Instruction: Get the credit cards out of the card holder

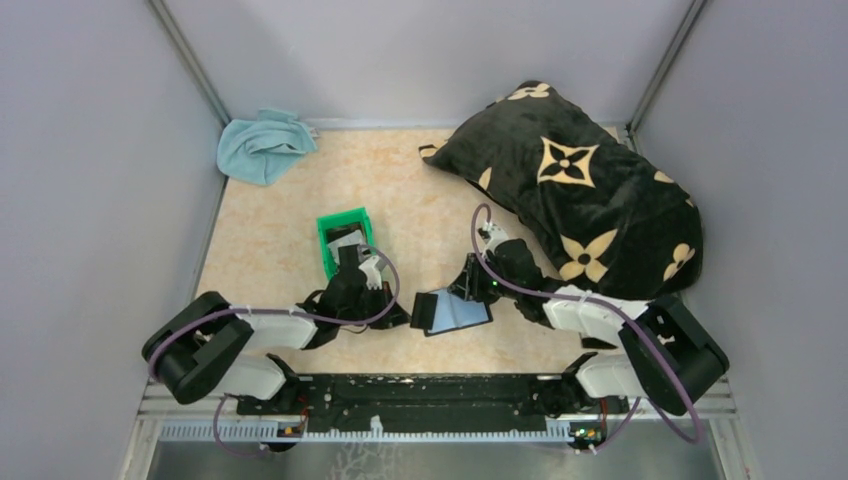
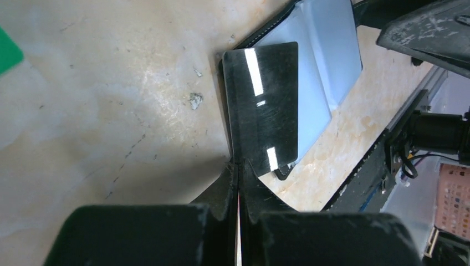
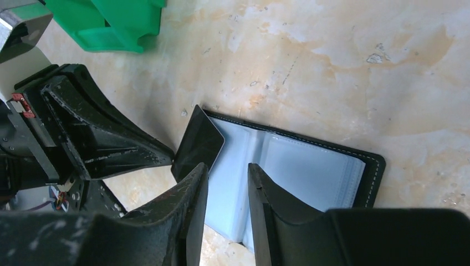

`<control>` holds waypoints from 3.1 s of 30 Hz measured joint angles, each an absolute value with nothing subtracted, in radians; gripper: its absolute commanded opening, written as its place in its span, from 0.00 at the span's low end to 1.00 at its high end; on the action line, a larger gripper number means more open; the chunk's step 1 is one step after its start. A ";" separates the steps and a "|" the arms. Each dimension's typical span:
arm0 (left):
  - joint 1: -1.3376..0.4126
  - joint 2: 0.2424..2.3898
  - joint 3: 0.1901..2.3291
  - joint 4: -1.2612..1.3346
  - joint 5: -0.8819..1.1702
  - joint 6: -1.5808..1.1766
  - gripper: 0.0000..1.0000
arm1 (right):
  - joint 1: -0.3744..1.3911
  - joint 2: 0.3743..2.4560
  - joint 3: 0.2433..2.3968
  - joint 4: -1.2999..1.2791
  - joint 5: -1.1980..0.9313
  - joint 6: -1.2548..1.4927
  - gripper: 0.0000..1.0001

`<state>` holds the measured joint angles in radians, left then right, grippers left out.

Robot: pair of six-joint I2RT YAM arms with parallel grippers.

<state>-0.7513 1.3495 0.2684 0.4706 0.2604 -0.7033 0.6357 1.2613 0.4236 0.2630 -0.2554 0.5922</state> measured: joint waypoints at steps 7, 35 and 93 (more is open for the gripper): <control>-0.757 1.449 0.258 0.618 0.290 -0.736 0.00 | 0.659 1.320 0.442 0.300 -0.261 0.604 0.40; -0.758 1.571 0.257 0.798 0.344 -0.773 0.00 | 0.736 1.481 0.463 0.384 -0.321 0.614 0.32; -0.757 1.150 0.443 0.454 0.973 -0.363 0.32 | 0.765 1.090 0.540 -0.049 -0.928 0.289 0.00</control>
